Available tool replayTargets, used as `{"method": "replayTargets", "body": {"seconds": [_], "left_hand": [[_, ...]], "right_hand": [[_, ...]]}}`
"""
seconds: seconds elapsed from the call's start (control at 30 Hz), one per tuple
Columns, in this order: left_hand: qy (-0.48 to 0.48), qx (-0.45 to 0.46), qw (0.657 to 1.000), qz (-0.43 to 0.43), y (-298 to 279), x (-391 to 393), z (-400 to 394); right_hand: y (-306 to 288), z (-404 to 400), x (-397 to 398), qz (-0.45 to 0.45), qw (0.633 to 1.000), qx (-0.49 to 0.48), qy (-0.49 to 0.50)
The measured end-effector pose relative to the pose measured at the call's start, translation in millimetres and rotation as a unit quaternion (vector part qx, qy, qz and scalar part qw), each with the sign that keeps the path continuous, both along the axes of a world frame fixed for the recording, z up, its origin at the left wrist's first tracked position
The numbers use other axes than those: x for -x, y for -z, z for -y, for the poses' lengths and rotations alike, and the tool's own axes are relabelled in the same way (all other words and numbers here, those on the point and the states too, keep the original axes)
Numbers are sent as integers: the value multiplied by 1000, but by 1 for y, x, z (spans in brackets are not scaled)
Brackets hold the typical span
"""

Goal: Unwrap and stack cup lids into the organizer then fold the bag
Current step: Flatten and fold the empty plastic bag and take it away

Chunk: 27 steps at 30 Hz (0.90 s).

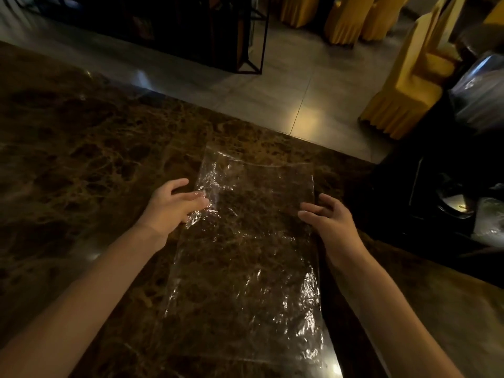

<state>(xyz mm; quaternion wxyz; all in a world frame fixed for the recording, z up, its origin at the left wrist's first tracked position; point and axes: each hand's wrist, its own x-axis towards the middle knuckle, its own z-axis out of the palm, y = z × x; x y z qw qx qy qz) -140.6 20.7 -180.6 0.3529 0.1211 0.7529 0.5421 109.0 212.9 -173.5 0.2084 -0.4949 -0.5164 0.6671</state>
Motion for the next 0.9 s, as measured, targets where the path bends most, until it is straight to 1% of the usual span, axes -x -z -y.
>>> {"method": "replayTargets", "body": {"seconds": [0.07, 0.2, 0.3, 0.37, 0.43, 0.5, 0.53, 0.63, 0.77, 0.83, 0.9], "left_hand": [[13, -20, 1000, 2, 3, 5, 2], [63, -64, 995, -41, 7, 17, 8], [77, -80, 989, -97, 5, 23, 8], [78, -91, 984, -135, 1, 25, 6], [87, -109, 972, -190, -4, 25, 7], [104, -128, 953, -254, -9, 23, 12], [113, -140, 945, -272, -11, 22, 15], [136, -155, 932, -298, -8, 21, 26], [161, -128, 919, -337, -1, 23, 39], [183, -112, 894, -393, 2, 23, 44], [222, -89, 852, -465, 6, 25, 47]], "right_hand": [[-2, -6, -4, -2, 999, -21, -34], [-7, -16, -12, 7, 992, -95, -80], [-12, -22, -14, -7, 986, -144, -87], [-16, -24, -14, 8, 976, -197, -93], [-22, -25, -17, 22, 961, -258, -100], [-26, -23, -23, 13, 946, -305, -109], [-28, -22, -28, 7, 936, -332, -121], [-26, -11, -39, 31, 896, -416, -154], [-12, 3, -47, 74, 843, -504, -173], [-2, 9, -51, 102, 820, -526, -199], [6, 14, -53, 117, 805, -542, -210]]}}
